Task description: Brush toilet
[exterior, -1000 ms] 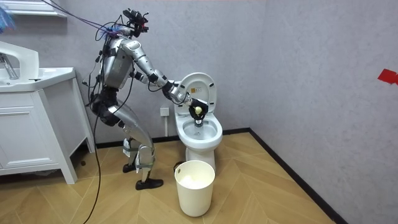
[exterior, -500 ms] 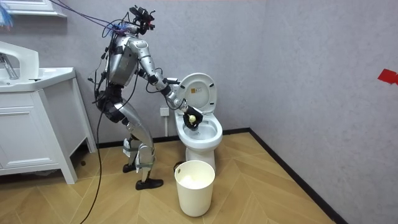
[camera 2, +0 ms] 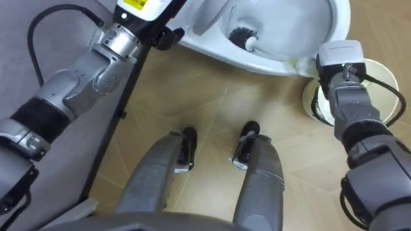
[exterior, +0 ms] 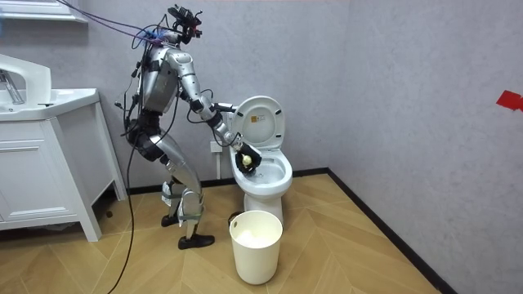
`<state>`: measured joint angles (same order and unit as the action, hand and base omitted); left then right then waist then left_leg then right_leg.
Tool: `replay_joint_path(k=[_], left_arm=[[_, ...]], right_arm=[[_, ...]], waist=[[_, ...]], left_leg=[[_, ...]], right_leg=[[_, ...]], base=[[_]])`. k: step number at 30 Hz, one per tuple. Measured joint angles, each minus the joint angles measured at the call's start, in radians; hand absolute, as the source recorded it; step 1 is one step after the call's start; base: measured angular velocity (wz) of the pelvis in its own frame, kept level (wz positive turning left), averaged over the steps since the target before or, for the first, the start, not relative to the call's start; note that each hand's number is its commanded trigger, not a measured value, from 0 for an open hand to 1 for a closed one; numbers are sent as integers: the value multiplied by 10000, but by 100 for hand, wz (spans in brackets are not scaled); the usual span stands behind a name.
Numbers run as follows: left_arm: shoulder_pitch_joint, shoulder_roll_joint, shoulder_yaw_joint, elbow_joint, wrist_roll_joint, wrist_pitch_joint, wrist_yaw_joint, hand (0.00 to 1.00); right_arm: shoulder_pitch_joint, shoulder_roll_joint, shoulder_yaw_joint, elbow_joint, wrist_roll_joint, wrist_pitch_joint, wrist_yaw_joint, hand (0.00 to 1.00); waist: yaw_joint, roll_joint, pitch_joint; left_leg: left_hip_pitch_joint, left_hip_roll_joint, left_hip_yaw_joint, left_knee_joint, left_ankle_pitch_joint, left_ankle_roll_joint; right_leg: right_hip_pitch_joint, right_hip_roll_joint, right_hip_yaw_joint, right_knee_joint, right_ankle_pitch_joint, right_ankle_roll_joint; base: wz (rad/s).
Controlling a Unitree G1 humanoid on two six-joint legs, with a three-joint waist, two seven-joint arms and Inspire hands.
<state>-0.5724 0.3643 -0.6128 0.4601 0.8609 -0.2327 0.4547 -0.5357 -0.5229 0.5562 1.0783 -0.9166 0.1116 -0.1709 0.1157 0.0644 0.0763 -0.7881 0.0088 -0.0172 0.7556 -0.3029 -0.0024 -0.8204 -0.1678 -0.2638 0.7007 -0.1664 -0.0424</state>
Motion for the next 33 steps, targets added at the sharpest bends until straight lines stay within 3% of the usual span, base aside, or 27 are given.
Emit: replay_joint_path(k=[8,10,15,18,22,29,33], left_arm=[[146,12,-14,-4,6,161,152,0],[116,22,14,-17,44,370,222,0],[43,149,29,-179,45,765,428,0],[-48,155,159,-153,34,804,458,0],[-352,402,169,-155,35,730,823,0],[-690,608,198,-153,30,652,1255,0],[-1116,938,207,-61,22,607,1410,0]], right_arm=[[-669,-262,-22,1295,1814,-469,41,100],[-1100,-257,-382,1938,2138,-700,117,100],[-1603,-339,-874,2576,2435,-757,70,100],[-2060,-431,-1111,2715,2669,-983,-193,100],[-2281,-430,-1110,2623,3434,-1114,-524,100],[-2663,-409,-1334,2362,3721,-1217,-1270,100],[-2810,-390,-1316,2311,3634,-1182,-1344,100]], waist=[[293,20,-14],[247,18,-13],[111,-57,-5],[25,-142,25],[-115,-550,70],[-215,-618,121],[-121,-720,194]], left_leg=[[-553,-93,-9,297,2,22],[-842,-254,-3,450,22,62],[-1198,-550,29,778,27,171],[-1278,-585,204,856,56,229],[-1223,-543,248,875,67,208],[-1257,-450,128,869,72,197],[-1287,-395,126,853,50,189]], right_leg=[[-536,-147,68,356,-26,-3],[-894,-321,147,682,-103,32],[-1352,-752,234,1347,-321,67],[-1543,-754,502,1419,-302,131],[-1533,-705,552,1445,-273,88],[-1417,-561,426,1157,-170,103],[-1427,-535,371,1169,-177,86]], base=[[4],[13],[16],[-4],[-4],[-3],[0]])
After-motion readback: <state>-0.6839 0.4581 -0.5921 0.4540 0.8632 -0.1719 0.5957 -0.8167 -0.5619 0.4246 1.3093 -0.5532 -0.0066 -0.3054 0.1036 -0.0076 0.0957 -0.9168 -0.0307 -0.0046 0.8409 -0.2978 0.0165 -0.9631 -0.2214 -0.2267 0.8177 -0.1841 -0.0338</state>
